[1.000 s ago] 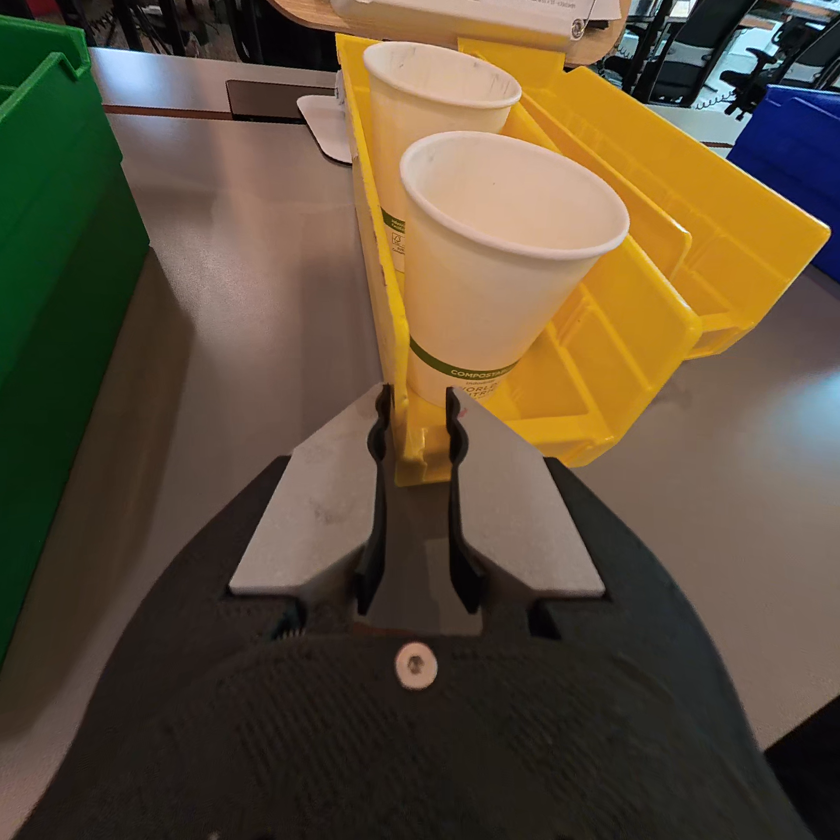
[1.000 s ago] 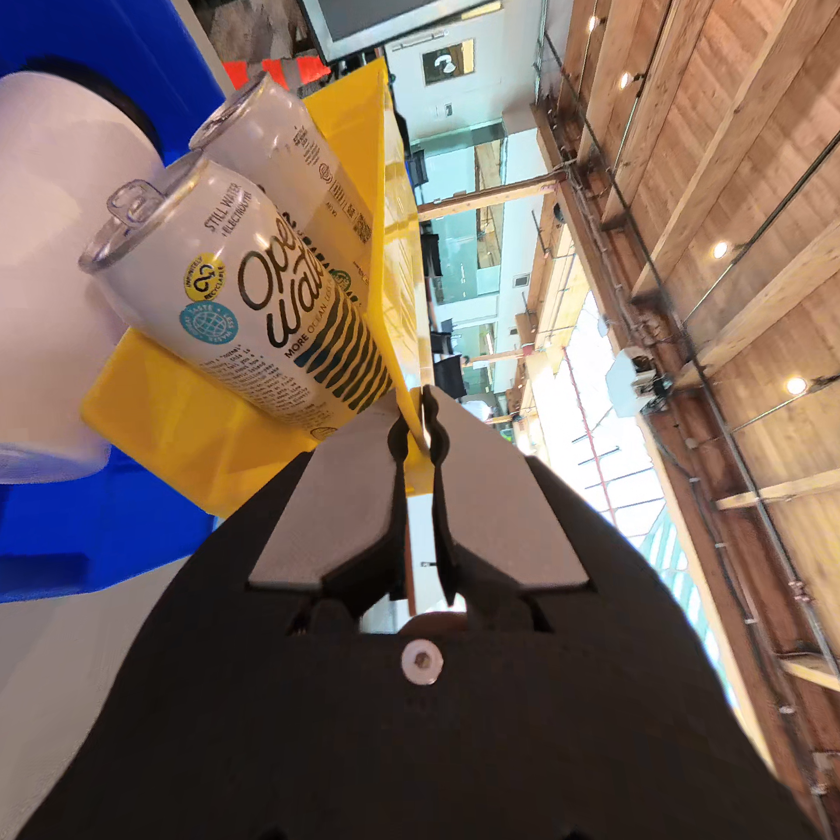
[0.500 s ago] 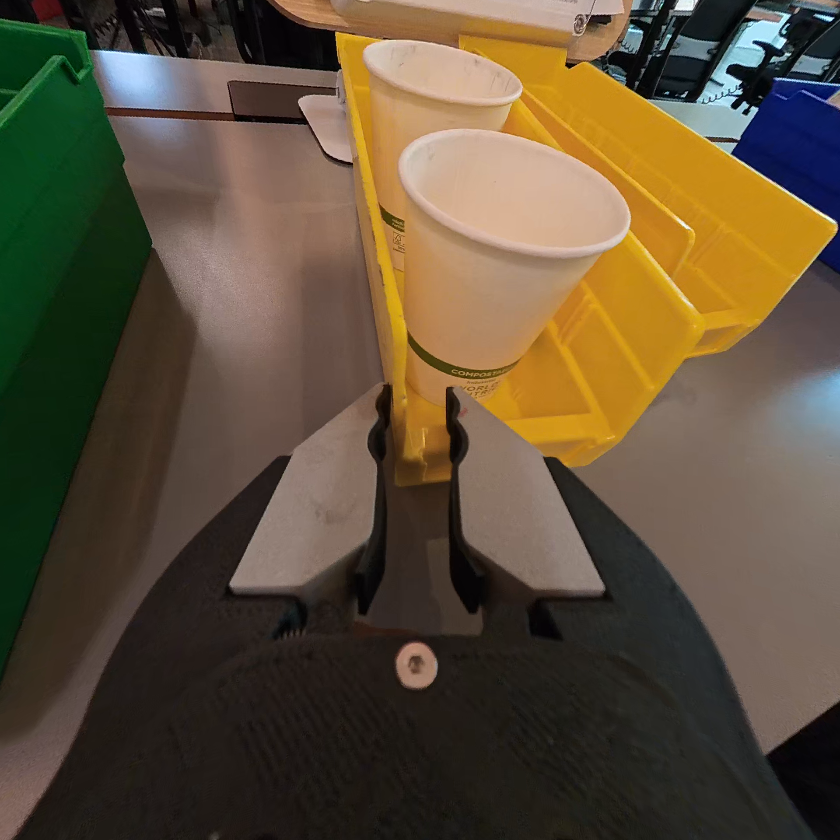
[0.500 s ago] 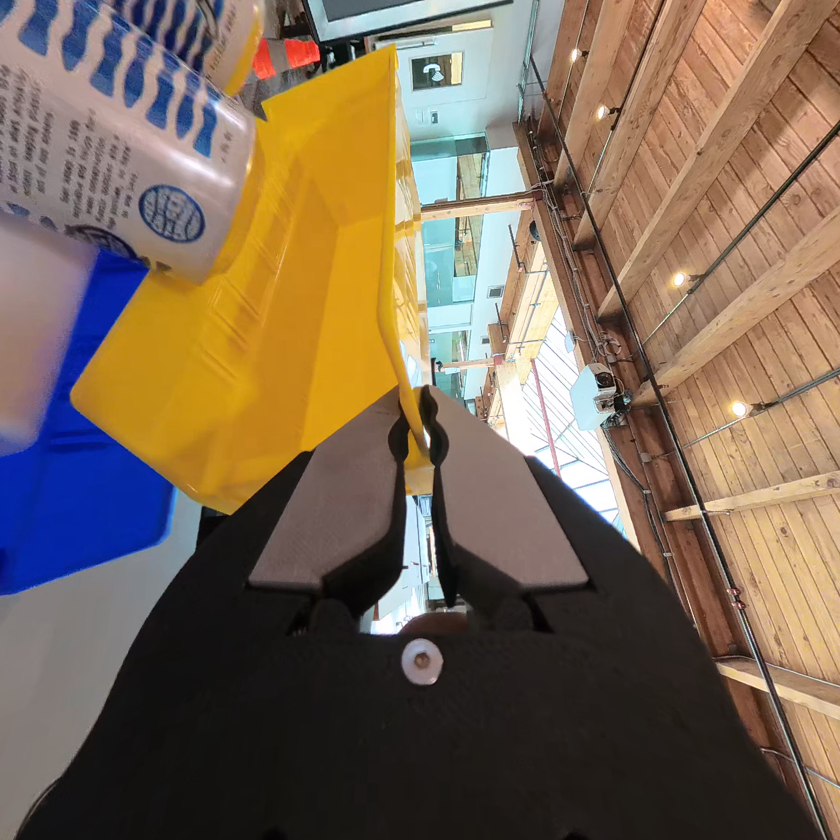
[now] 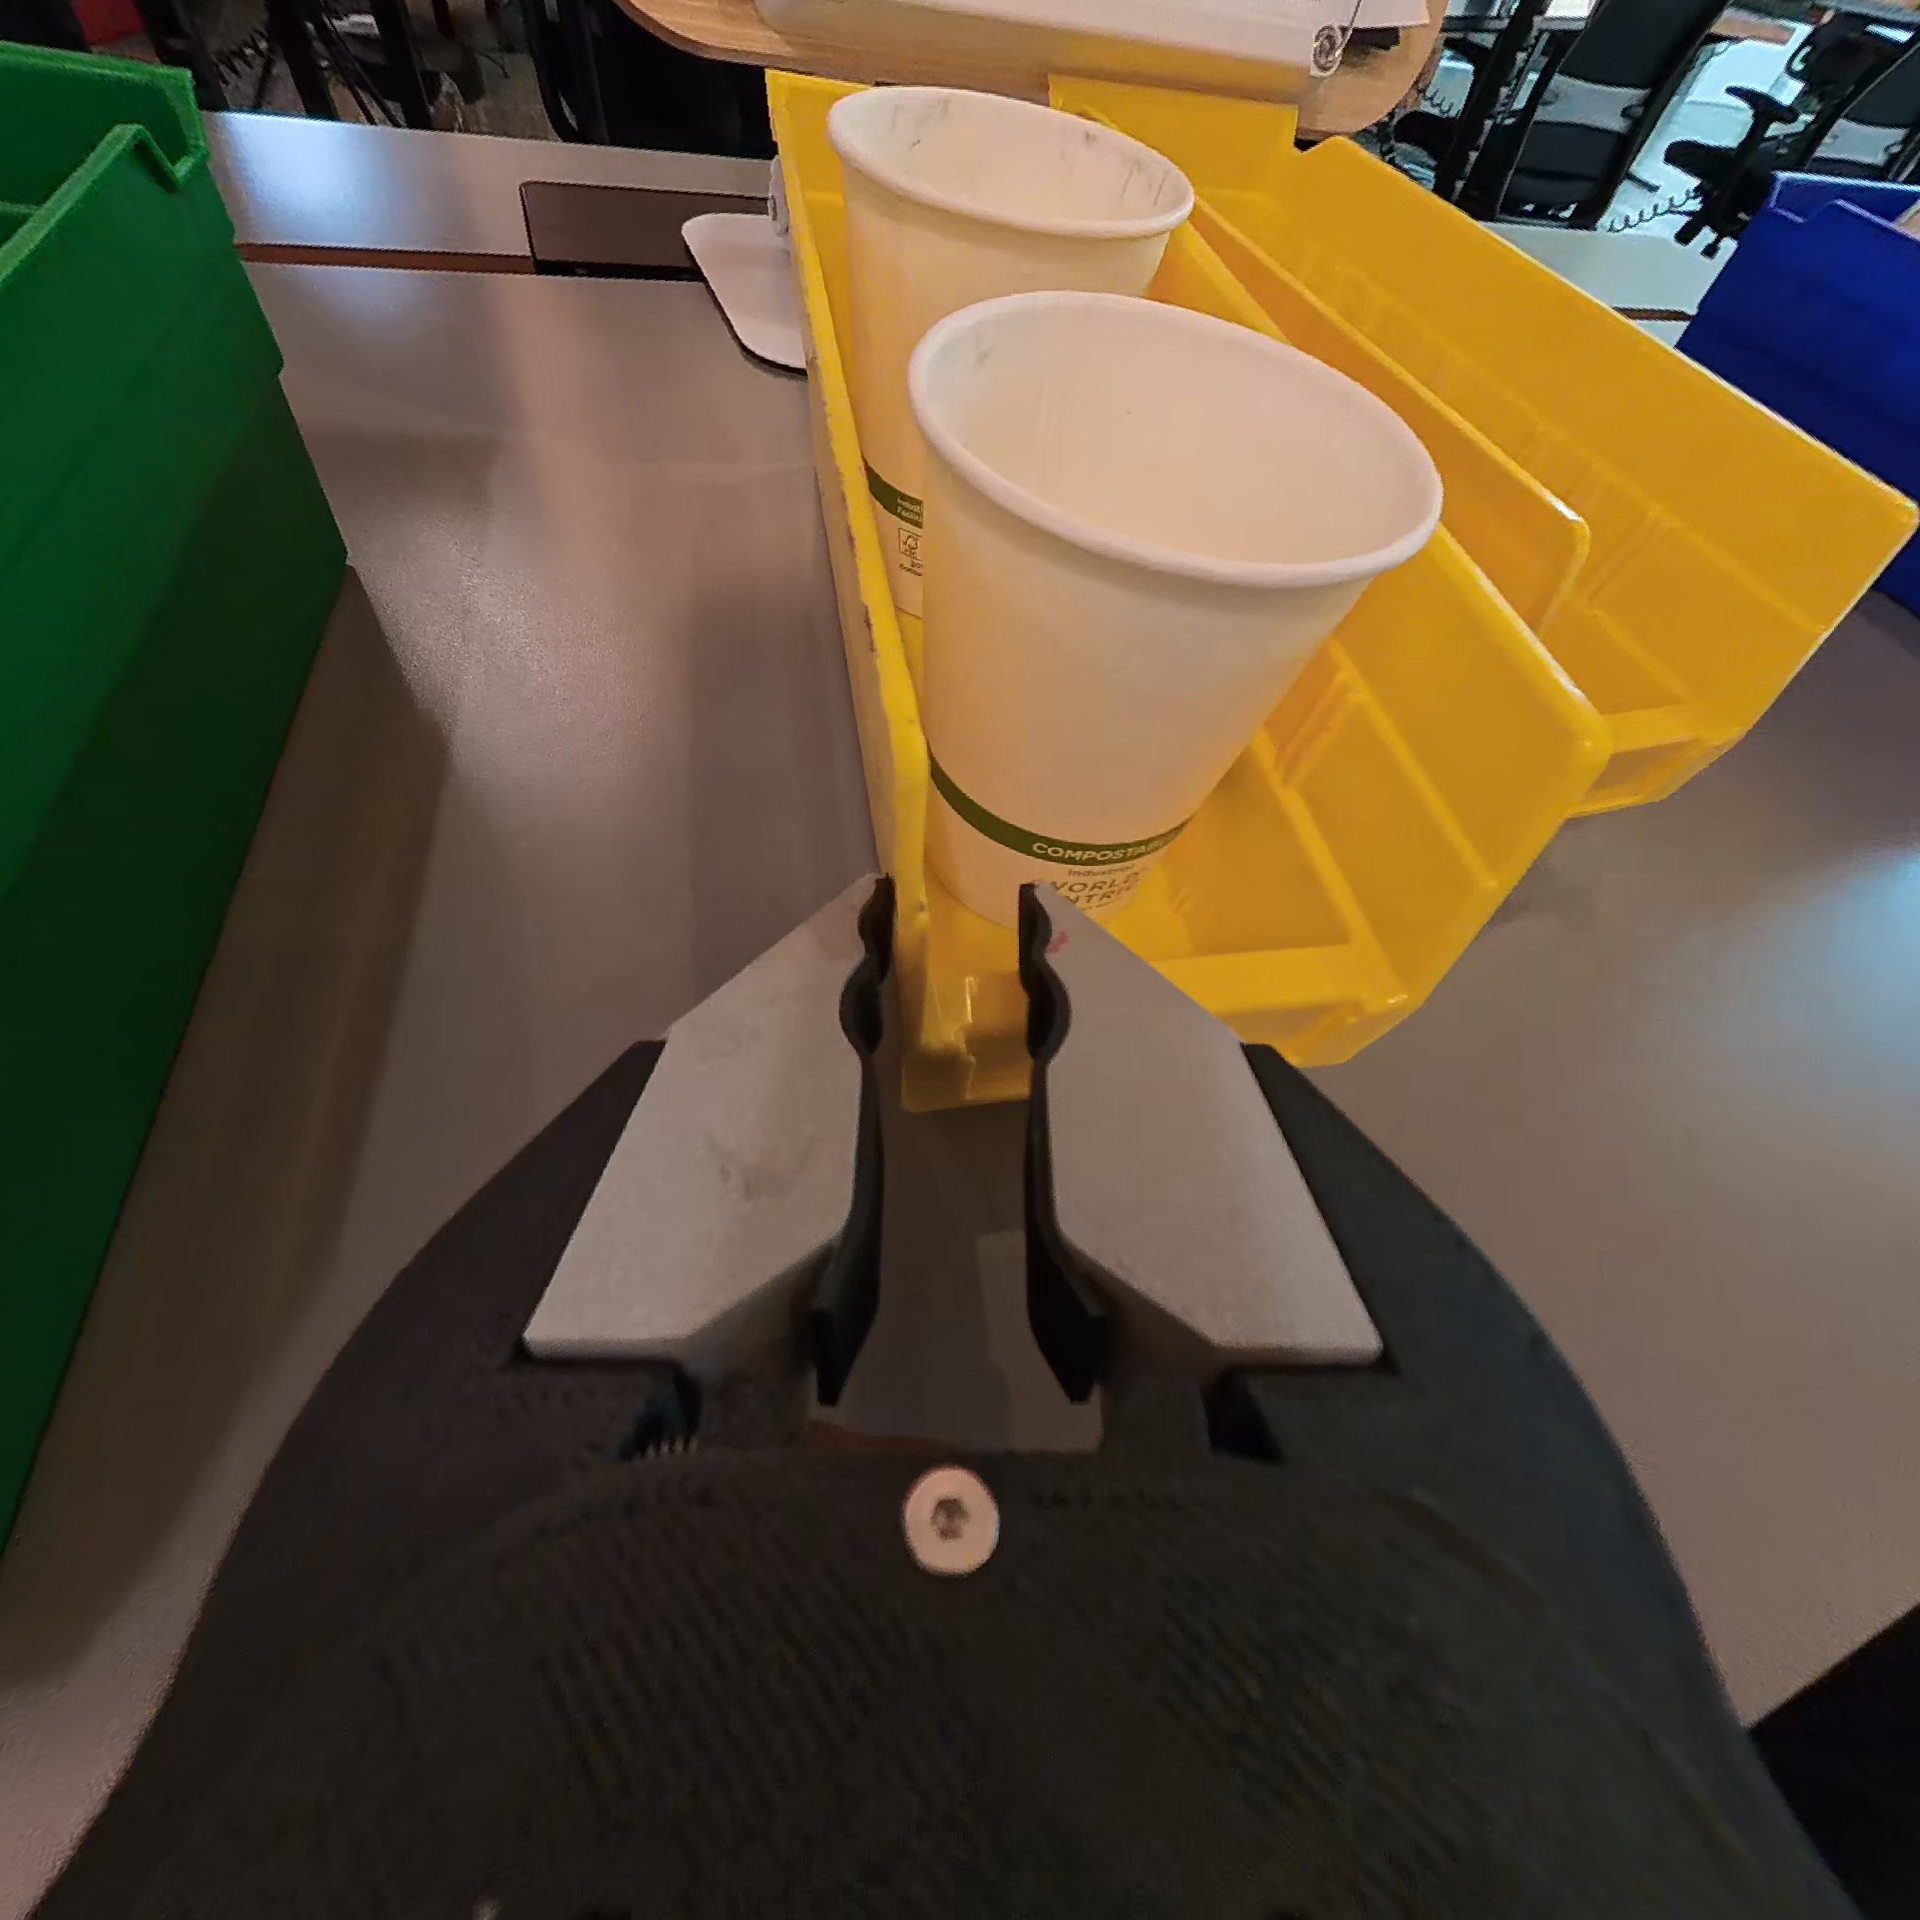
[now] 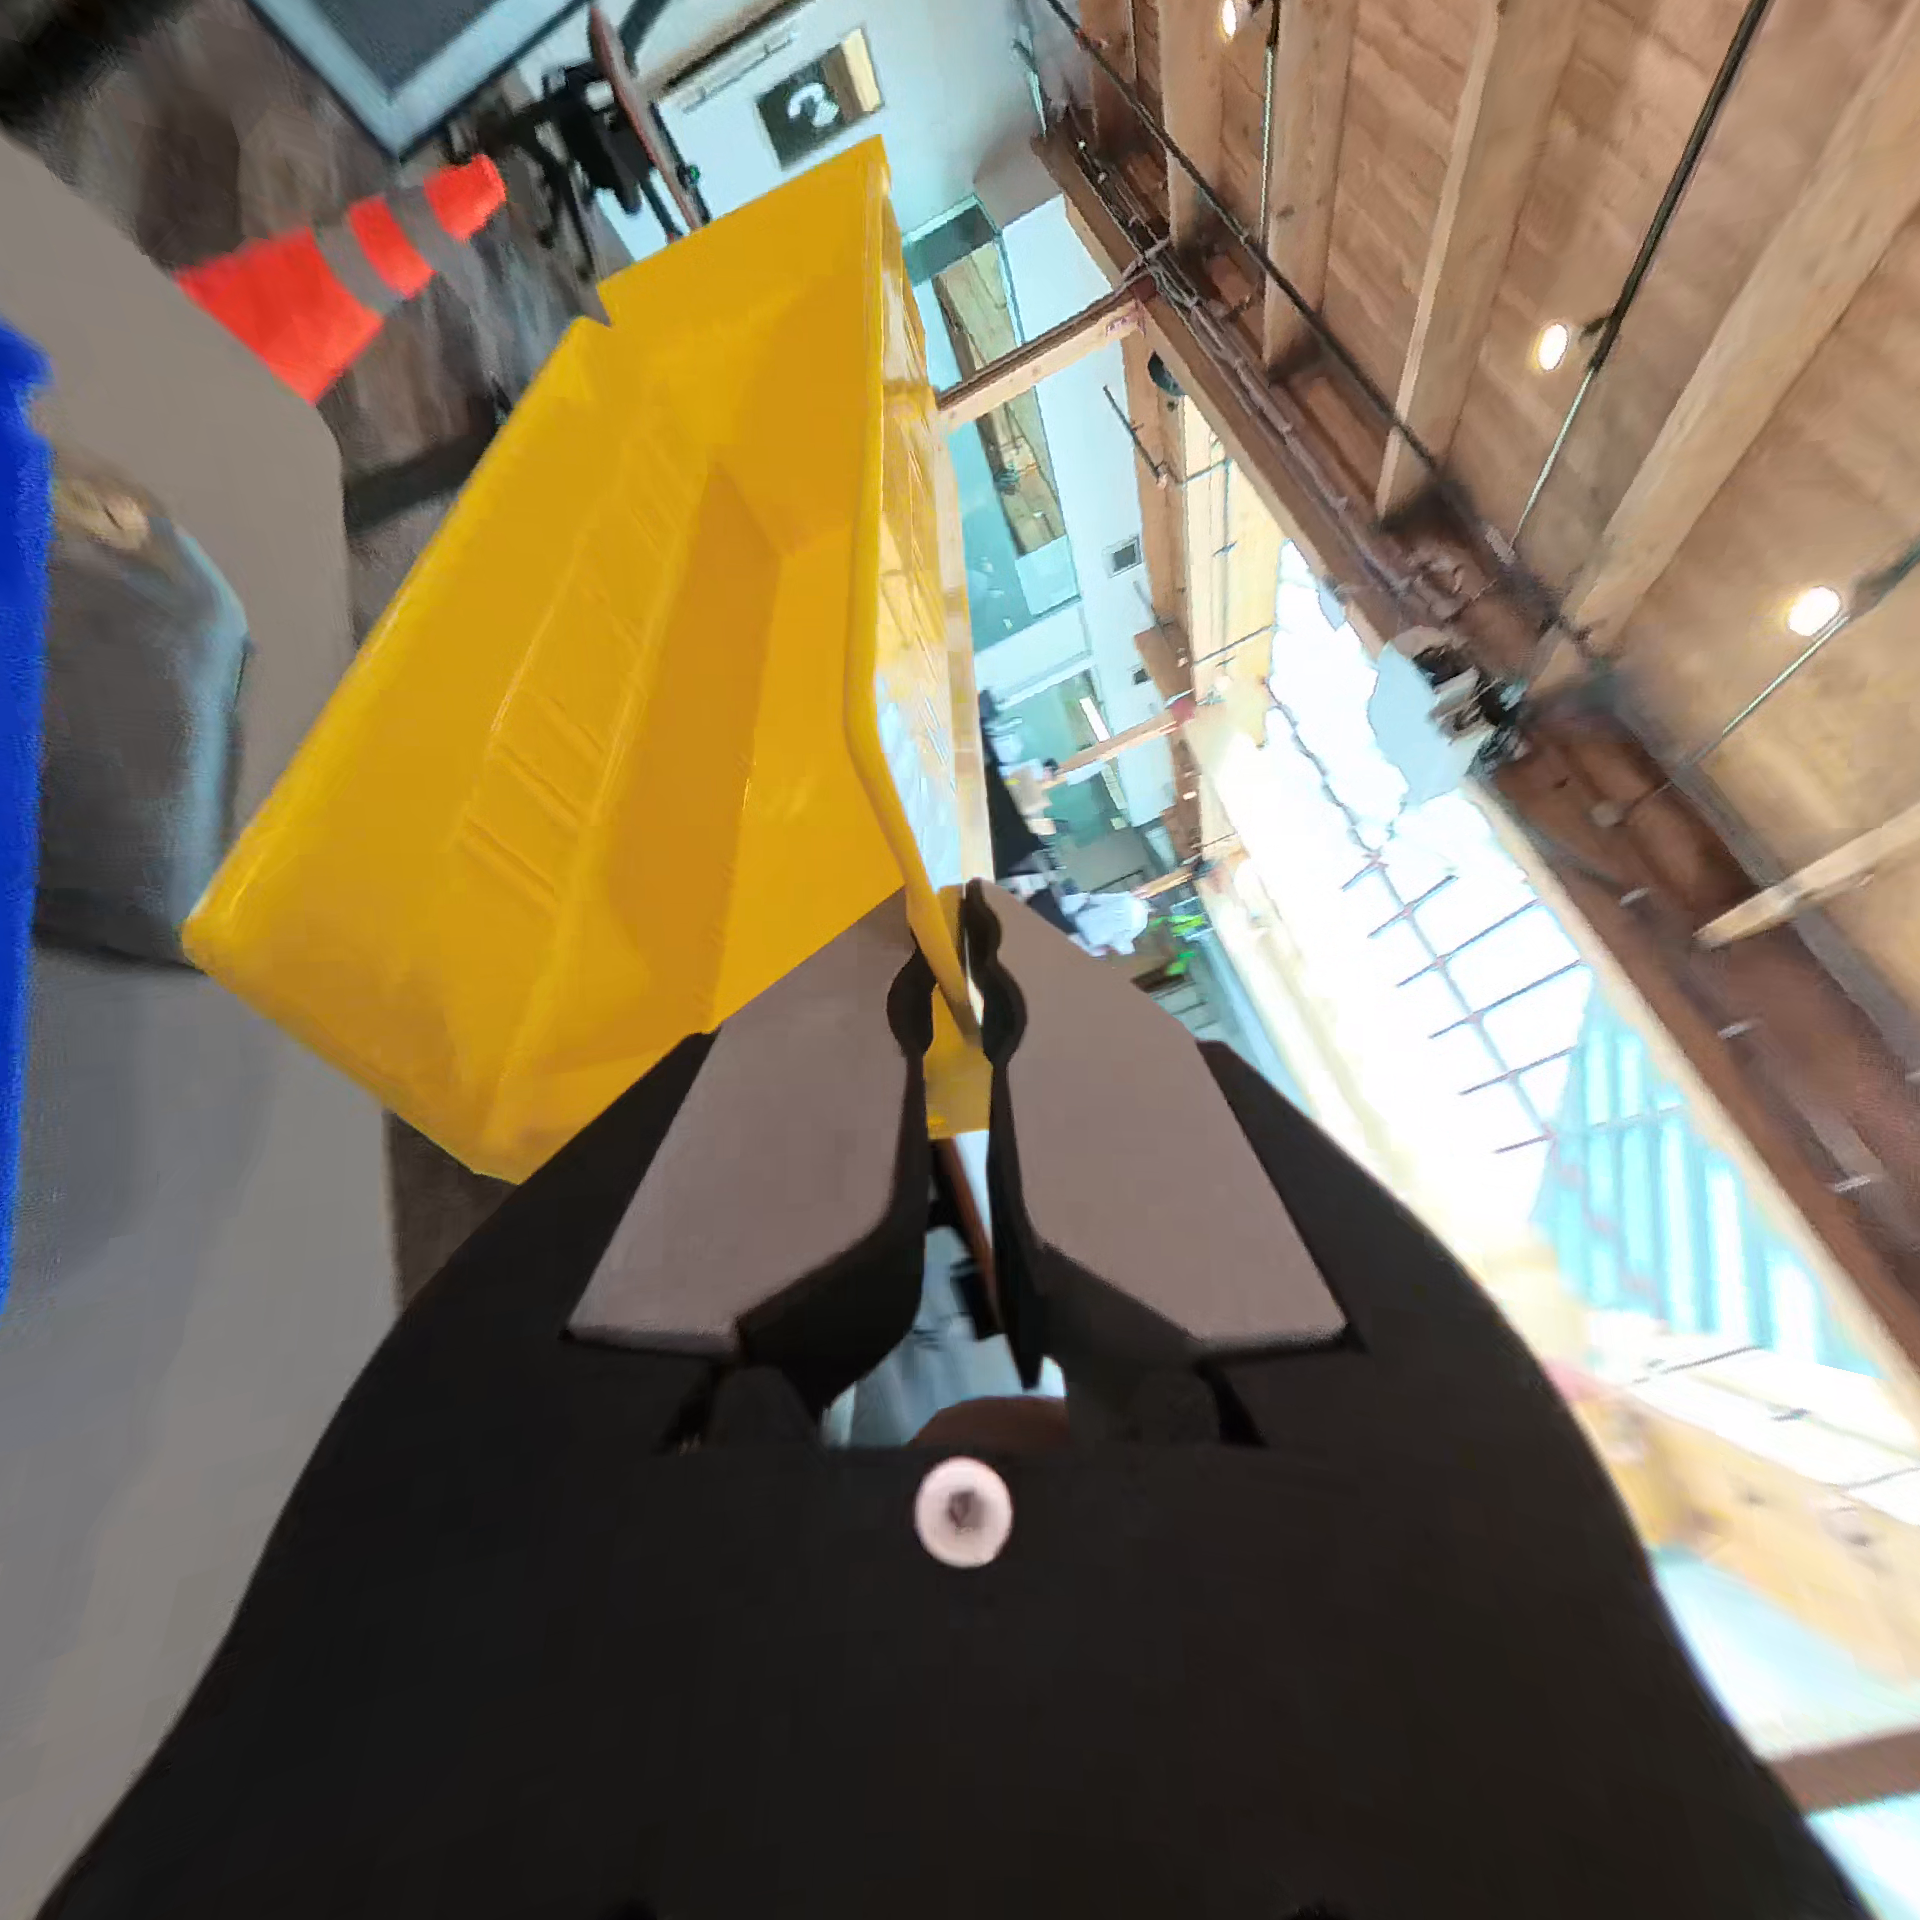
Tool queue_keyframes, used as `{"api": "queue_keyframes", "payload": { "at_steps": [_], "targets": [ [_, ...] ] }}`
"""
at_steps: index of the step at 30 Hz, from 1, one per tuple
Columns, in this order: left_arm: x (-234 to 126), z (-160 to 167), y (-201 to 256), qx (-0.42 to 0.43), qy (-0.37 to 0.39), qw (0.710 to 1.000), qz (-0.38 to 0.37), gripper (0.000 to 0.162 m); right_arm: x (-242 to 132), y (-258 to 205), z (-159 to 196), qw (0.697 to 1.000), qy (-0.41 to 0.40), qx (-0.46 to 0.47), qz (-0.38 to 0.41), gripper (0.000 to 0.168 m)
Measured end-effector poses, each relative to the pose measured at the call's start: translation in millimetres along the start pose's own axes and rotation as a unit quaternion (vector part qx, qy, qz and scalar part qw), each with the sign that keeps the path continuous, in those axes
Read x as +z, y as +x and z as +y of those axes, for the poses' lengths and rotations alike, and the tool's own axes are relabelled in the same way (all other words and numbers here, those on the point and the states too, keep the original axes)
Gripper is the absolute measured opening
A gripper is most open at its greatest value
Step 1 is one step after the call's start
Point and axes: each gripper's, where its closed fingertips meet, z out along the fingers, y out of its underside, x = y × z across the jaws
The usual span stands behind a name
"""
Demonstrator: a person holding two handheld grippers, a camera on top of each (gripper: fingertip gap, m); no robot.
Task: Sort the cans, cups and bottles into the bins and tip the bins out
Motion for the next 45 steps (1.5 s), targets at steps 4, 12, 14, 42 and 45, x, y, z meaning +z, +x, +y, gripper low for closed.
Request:
{"api": "queue_keyframes", "payload": {
  "at_steps": [4, 12, 14, 42, 45],
  "targets": [
    [0.3, 0.2, 0.2, 0.003, -0.002, 1.0, -0.002, 0.022, -29.5, 13.1, -8.1, 0.983, 0.024, 0.171, -0.068, 0.001],
    [-6.5, -3.4, 7.9, -0.022, 0.02, 0.999, 0.028, 0.039, -173.5, -57.2, -87.5, 0.828, 0.141, 0.411, -0.354, 0.001],
    [-13.5, -7.1, 10.5, -0.028, 0.038, 0.998, 0.045, 0.048, -213.2, -87.1, -103.0, 0.78, 0.153, 0.433, -0.425, 0.001],
    [-49.9, -41.0, 83.3, 0.082, 0.032, 0.995, 0.053, 0.077, -272.4, -262.3, -88.9, 0.725, 0.086, 0.451, -0.514, 0.041],
    [-28.6, -22.1, 94.9, 0.118, -0.006, 0.993, 0.031, 0.077, -271.8, -254.7, -71.1, 0.728, 0.084, 0.458, -0.504, 0.038]
  ]
}}
